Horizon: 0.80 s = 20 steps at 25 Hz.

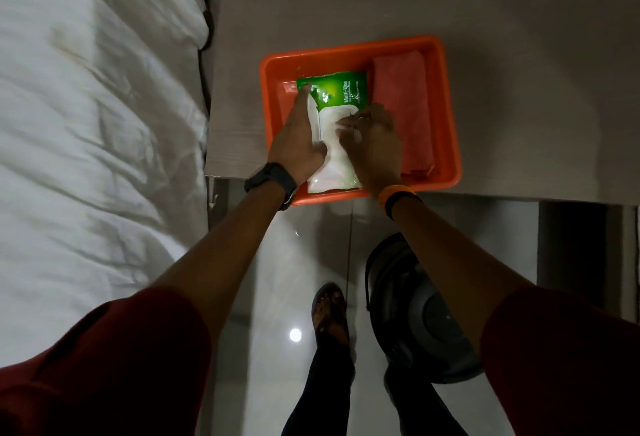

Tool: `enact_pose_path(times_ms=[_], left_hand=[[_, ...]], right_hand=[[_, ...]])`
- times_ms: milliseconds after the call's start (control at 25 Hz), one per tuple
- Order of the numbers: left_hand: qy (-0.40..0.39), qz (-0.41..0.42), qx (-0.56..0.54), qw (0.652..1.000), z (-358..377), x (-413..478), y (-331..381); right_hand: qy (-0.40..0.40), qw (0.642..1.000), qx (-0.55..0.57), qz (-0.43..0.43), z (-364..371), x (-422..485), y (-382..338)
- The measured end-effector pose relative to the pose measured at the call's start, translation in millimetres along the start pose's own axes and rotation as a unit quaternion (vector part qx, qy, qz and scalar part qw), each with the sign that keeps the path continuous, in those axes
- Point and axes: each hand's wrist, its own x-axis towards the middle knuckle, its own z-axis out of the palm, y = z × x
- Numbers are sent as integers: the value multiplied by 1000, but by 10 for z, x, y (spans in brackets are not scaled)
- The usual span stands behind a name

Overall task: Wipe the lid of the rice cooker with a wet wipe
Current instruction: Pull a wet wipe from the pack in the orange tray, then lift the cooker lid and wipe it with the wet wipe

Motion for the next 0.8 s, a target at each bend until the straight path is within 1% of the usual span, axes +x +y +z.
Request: enact_pose_path(times_ms=[80, 120, 160, 240, 320, 440, 560, 640, 680, 720, 760, 800], left_hand=[[-12, 26, -12, 1000, 9, -39, 45], [-21, 46, 13, 999, 26, -79, 61], [-25, 68, 72, 995, 56, -127, 82], [-38, 113, 220, 968, 136, -221, 122], [-68, 131, 295, 944, 225, -262, 170], [-96, 106, 399, 906, 350, -241, 288], [-122, 98, 492, 856, 383, -181, 537], [-171, 79, 535, 823, 377, -136, 784], [-192, 57, 556, 807, 381, -122, 888], [-208, 33, 565, 797, 413, -130, 958], [-211, 17, 558, 803, 446, -172, 1016], [-187, 27, 528, 828, 507, -254, 1056]], right_hand=[[37, 991, 114, 57, -47, 5, 4], [61, 978, 177, 95, -103, -7, 17], [82, 960, 231, 132, -169, -33, 34], [118, 929, 302, 180, -309, -112, 102], [142, 907, 335, 211, -468, -234, 199], [158, 888, 374, 216, -693, -518, 376], [157, 847, 466, 202, -927, -906, 476], [164, 824, 496, 220, -1111, -1198, 577], [169, 814, 504, 233, -1195, -1332, 630], [174, 808, 502, 255, -1263, -1460, 699], [180, 803, 495, 280, -1314, -1588, 790], [183, 800, 483, 305, -1338, -1702, 906]])
